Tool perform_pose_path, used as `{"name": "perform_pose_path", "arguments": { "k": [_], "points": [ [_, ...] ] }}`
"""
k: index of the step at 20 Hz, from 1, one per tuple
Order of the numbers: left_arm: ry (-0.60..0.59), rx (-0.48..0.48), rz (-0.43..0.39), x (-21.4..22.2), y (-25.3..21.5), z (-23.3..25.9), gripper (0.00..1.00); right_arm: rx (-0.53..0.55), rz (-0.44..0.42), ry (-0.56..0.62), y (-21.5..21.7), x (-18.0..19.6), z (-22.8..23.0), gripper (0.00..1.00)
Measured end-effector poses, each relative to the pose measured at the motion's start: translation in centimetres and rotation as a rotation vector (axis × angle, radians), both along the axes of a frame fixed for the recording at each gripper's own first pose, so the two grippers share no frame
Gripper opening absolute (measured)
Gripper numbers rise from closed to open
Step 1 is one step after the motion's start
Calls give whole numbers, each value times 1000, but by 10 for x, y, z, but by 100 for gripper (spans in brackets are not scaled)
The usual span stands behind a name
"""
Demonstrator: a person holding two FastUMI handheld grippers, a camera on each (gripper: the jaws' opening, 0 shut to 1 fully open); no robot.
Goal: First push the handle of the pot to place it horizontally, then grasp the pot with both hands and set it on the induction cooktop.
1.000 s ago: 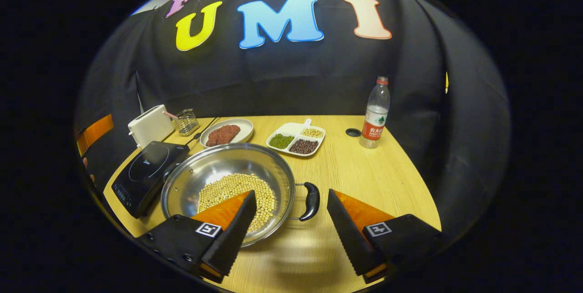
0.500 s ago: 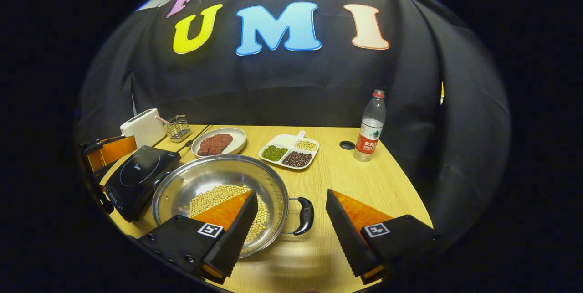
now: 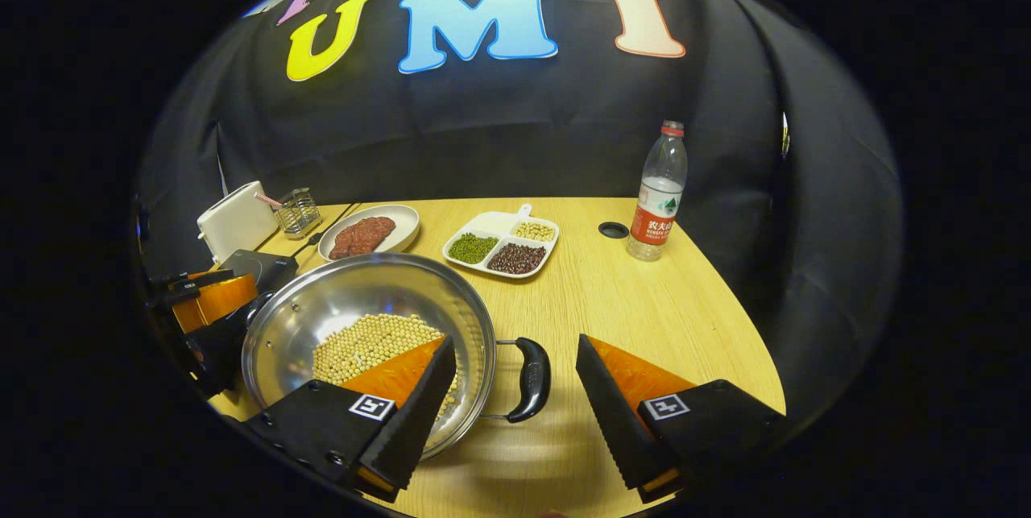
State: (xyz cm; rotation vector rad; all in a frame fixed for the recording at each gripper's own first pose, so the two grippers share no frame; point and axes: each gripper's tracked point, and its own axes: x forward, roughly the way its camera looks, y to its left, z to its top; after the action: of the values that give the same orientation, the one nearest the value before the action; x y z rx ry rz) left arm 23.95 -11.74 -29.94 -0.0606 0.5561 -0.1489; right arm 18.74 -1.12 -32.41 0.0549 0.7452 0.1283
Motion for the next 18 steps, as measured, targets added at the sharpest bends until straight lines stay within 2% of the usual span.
{"name": "perform_pose_path", "arguments": {
  "k": [1, 2, 3, 4, 5, 9, 10, 12, 17, 18],
  "points": [
    [13, 4, -1, 0, 0, -6, 86, 1, -3, 10, -1, 0, -4, 96],
    [24, 6, -3, -1, 0, -11, 84, 2, -5, 21, 0, 1, -8, 93],
    [36, 10, -5, 1, 0, -15, 84, 2, -10, 32, 0, 2, -11, 96],
    [47, 15, -5, 1, 1, -20, 86, 5, -13, 43, 0, 3, -16, 93],
    [56, 17, -4, 4, 1, -25, 86, 8, -16, 53, 1, 5, -18, 96],
    [98, 19, 6, 2, 2, -40, 87, 6, -16, 95, 3, 4, -32, 96],
    [109, 18, 7, 2, 1, -45, 87, 7, -12, 102, 4, 3, -34, 93],
    [128, 26, 4, 2, 1, -51, 86, -2, -13, 108, 3, 4, -38, 95],
    [157, 38, 14, 1, 2, -60, 87, -1, -10, 124, 4, 3, -40, 71],
    [164, 42, 12, 0, 1, -62, 84, -3, -8, 128, 6, 3, -42, 70]
  ]
}}
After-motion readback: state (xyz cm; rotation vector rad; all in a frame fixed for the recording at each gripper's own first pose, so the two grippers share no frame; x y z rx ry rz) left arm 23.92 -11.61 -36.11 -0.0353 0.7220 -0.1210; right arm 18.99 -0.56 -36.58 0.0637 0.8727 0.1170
